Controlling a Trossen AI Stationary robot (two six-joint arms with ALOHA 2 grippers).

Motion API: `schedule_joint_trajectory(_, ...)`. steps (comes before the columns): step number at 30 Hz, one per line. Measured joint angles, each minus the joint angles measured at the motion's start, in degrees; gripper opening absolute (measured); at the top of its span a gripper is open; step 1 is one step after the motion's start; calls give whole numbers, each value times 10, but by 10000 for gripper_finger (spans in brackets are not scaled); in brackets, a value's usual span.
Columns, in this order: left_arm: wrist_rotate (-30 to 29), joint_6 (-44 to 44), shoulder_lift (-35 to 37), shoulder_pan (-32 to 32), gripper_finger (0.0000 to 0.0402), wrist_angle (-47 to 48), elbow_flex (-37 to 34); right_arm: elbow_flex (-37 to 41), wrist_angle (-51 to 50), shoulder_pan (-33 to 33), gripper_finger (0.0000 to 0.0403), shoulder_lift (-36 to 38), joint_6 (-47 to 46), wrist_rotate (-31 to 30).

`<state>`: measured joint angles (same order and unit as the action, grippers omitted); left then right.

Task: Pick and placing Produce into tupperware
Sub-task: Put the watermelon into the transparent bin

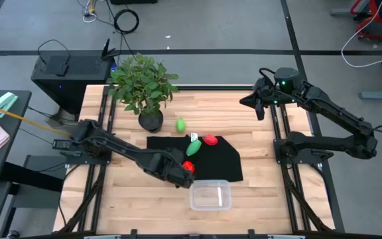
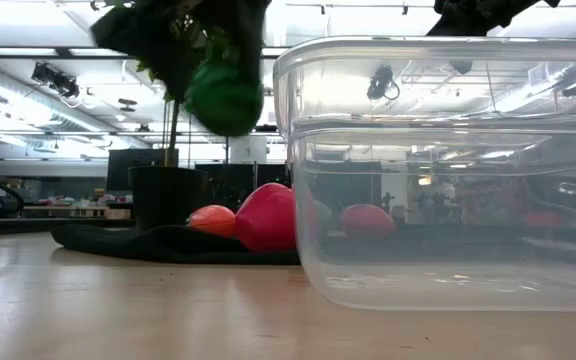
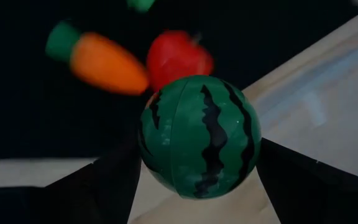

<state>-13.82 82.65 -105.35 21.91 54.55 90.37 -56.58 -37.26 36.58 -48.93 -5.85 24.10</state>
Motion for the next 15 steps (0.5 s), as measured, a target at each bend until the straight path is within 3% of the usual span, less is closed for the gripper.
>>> schedule_joint_trajectory(8, -101, -67, 53, -8, 299, -151, 0, 0, 0, 0, 38, 0, 0, 0)
schedule_joint_trajectory(15, -125, -318, 61, -11, 299, -289, 42, 0, 0, 0, 38, 0, 0, 0)
